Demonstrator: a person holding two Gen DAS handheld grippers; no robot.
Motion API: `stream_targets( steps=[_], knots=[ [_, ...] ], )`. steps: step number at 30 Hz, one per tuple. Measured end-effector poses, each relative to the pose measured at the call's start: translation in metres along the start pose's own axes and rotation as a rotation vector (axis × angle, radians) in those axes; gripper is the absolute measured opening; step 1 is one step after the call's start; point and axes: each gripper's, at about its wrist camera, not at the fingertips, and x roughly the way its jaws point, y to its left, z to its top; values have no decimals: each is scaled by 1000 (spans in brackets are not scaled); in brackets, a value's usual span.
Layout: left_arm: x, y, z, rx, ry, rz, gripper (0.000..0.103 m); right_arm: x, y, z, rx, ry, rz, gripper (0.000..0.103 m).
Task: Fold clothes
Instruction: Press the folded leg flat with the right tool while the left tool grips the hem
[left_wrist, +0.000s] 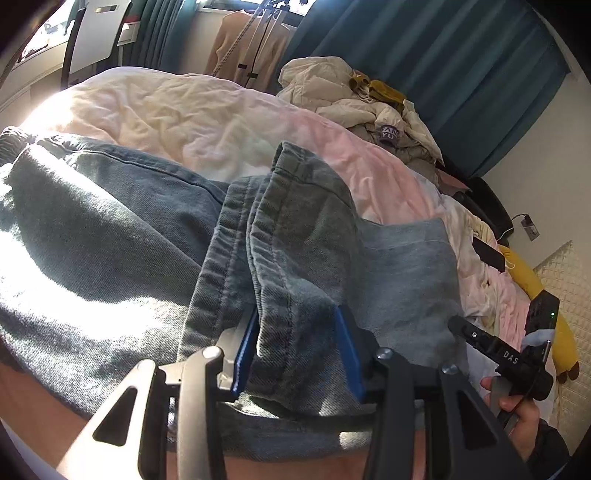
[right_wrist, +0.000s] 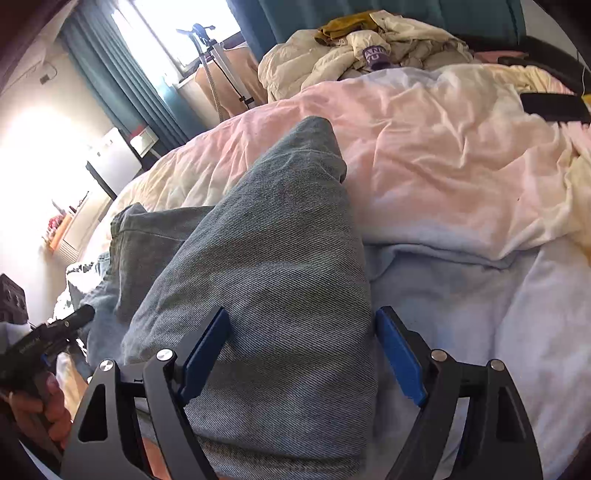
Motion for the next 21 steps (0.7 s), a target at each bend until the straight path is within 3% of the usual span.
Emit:
stream_targets(
  steps=[3, 5, 10, 13, 17, 21],
  knots=[
    [-1, -3, -1, 10, -34, 44, 13, 4, 3, -2, -15, 5, -13, 82],
    [-5, -2, -1, -2, -58, 46, 8, 4, 5, -2, -24, 3, -18, 82],
    [-41, 4, -2, -60, -162, 35, 5, -8, 18, -4, -77, -38, -24, 82],
    [-45, 21, -3, -131, -153, 81, 5, -15, 26, -5, -109, -63, -27, 82],
    [-10, 34, -8, -149, -42, 171, 5, 3, 31, -10, -143, 10, -56, 82],
    [-10, 36, -5, -172, -59, 154, 5, 15, 34, -16, -183, 30, -93, 82]
  ],
)
